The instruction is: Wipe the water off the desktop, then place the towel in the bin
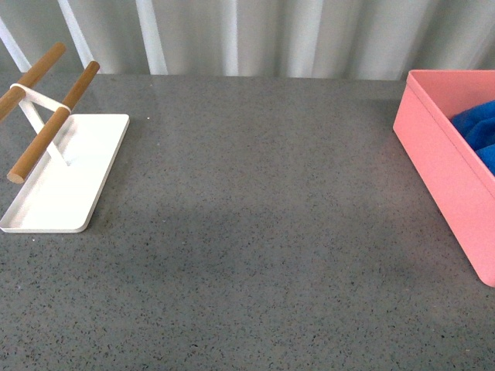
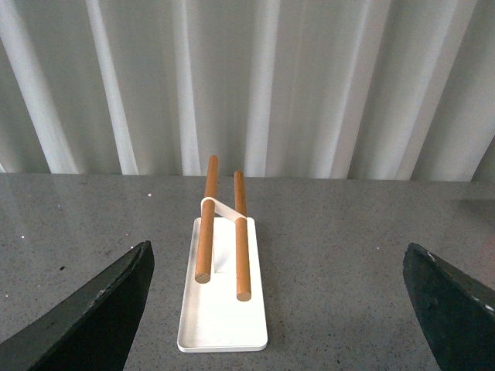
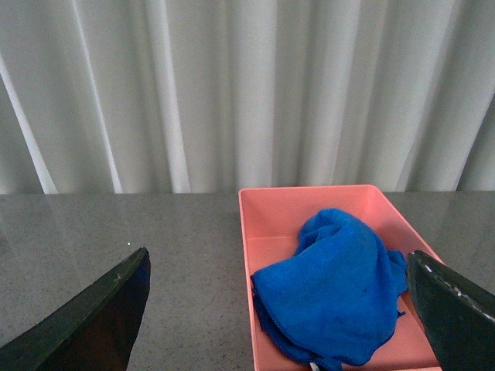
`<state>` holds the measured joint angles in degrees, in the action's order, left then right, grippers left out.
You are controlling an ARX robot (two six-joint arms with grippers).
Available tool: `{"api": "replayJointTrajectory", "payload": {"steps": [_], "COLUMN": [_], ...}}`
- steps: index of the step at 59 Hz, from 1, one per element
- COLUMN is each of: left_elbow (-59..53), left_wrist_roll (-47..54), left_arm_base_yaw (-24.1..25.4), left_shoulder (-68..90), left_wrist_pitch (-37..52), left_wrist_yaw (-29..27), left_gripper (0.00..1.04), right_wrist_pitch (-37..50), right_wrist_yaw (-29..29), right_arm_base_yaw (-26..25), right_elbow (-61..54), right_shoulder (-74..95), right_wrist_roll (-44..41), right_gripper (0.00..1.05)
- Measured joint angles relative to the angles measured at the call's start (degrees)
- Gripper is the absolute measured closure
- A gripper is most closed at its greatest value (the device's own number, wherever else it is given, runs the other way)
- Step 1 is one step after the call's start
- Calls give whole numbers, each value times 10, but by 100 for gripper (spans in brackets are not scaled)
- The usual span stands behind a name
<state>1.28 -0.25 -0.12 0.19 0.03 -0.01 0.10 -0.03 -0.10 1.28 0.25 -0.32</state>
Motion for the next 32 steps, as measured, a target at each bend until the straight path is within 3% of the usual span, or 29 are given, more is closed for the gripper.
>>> {"api": "replayJointTrajectory", "payload": {"steps": [32], "left_elbow": [0], "left_wrist_roll": [0], "left_arm_base_yaw": [0], "left_shoulder": [0], "left_wrist_pitch": [0], "left_wrist_yaw": [0], "left_gripper": [7], "right_wrist_pitch": [0], "right_wrist_yaw": [0], "right_arm_base_yaw": [0], "right_elbow": [0], "right_shoulder": [0], "right_wrist_roll": [0], "right_gripper": [7]}}
